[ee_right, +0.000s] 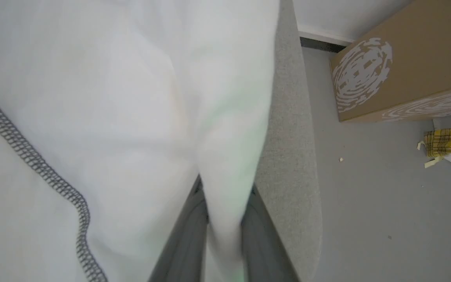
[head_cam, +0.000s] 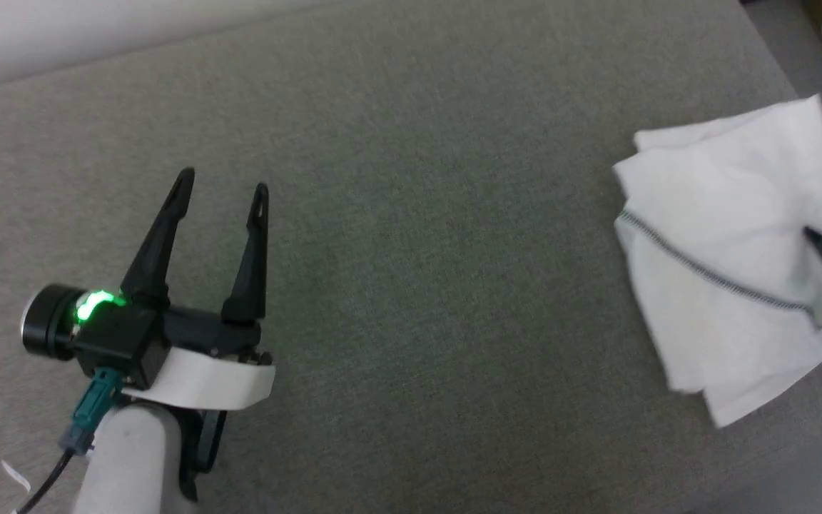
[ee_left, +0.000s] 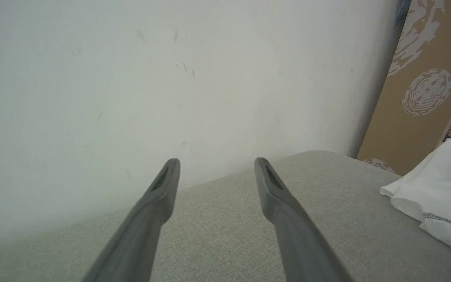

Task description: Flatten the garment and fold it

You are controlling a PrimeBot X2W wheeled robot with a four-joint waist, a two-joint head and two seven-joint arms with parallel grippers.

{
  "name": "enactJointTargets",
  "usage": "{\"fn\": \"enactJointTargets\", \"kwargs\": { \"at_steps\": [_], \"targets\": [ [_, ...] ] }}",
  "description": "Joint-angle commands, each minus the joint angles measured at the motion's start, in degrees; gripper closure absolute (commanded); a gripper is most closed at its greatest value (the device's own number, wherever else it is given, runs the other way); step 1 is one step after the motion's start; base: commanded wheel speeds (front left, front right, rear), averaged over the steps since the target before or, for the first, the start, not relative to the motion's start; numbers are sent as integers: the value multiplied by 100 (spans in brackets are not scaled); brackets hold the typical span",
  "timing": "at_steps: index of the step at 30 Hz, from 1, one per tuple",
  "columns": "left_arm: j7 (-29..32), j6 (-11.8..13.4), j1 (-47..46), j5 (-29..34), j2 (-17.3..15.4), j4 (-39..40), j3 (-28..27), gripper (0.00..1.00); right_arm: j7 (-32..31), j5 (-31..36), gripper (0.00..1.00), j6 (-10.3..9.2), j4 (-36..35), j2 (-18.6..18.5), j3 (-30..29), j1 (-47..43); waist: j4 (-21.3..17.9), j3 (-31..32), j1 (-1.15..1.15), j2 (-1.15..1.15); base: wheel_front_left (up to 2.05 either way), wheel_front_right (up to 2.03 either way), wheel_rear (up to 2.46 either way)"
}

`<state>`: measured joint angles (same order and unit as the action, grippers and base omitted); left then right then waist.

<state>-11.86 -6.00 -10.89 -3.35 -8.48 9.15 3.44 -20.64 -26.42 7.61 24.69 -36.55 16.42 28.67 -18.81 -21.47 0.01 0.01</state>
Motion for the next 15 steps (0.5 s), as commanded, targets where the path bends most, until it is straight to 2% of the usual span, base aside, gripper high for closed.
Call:
{"fn": "enactJointTargets", "kwargs": {
  "at_steps": [1, 7, 8, 9, 10, 15],
  "targets": [
    [16, -20, -111, 34, -38, 40, 28, 0, 145, 90, 100, -12, 129, 10, -66, 171, -463, -867, -1, -1, 0, 0, 0],
    [30, -54, -427, 27, -107, 39, 218, 0, 1580, 352, 99, -12, 1374, 205, -525, 852, -315, -1152, -1, -1, 0, 0, 0],
    [22, -57, -465, 21, -108, 23, 244, 0, 1856, 385, 76, -12, 1557, 238, -603, 933, -284, -1173, -1, -1, 0, 0, 0],
    [12, -59, -497, 14, -109, 2, 256, 0, 2064, 389, 42, -12, 1760, 288, -675, 994, -257, -1185, -1, -1, 0, 0, 0],
    [-1, -57, -526, 7, -111, -16, 259, 0, 2282, 440, 0, -12, 1942, 310, -719, 1050, -226, -1190, -1, -1, 0, 0, 0],
    [-91, -31, -592, -32, -118, -142, 251, 0, 3118, 672, 0, -12, 2864, 347, -1020, 1220, -76, -1077, -1, -1, 0, 0, 0]
  ]
}}
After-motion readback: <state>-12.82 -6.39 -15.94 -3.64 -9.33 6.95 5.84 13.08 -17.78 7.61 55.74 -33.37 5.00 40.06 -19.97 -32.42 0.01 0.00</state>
